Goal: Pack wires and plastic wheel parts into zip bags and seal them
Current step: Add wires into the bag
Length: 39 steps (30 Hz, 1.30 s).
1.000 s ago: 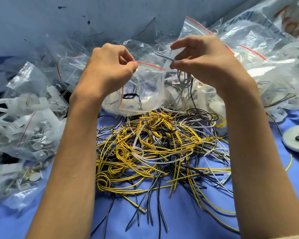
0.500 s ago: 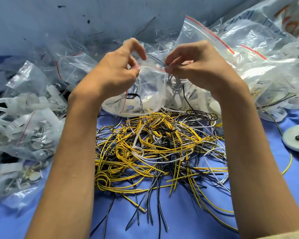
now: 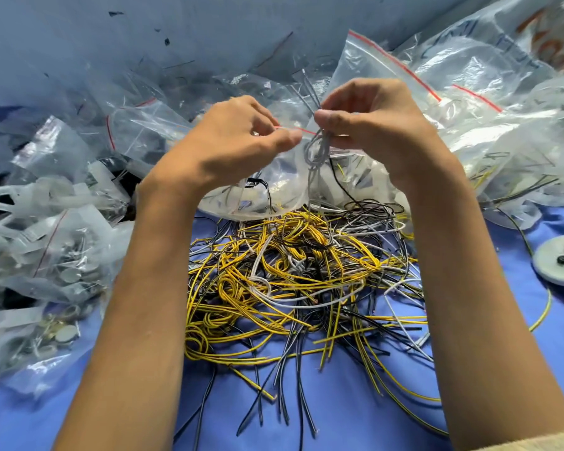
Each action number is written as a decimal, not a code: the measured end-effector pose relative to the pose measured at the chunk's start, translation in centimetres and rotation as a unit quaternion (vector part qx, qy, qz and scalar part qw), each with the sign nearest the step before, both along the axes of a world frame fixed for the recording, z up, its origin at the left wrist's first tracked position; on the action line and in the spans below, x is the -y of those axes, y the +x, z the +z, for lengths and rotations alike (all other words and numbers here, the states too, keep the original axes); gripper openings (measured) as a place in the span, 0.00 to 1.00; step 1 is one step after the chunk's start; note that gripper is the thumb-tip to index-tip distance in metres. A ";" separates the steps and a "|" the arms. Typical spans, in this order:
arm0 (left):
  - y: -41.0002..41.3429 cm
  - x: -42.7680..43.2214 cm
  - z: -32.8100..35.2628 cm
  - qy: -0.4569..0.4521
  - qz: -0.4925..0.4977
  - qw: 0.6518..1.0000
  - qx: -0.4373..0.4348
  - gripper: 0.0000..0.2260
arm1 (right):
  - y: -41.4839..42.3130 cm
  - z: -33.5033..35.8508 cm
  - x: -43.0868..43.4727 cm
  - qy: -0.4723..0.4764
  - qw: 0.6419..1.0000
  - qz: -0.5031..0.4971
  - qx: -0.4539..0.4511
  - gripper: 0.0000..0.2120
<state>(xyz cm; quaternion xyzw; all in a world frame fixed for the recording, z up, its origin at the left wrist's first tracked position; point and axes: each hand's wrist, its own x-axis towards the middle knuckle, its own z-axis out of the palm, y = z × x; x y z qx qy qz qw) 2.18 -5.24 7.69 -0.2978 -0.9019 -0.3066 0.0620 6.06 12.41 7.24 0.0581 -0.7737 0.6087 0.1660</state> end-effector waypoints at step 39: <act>-0.4 -0.6 -0.8 0.033 -0.016 0.999 -0.018 0.06 | -0.8 -1.8 -0.4 0.229 0.960 0.139 0.078 0.09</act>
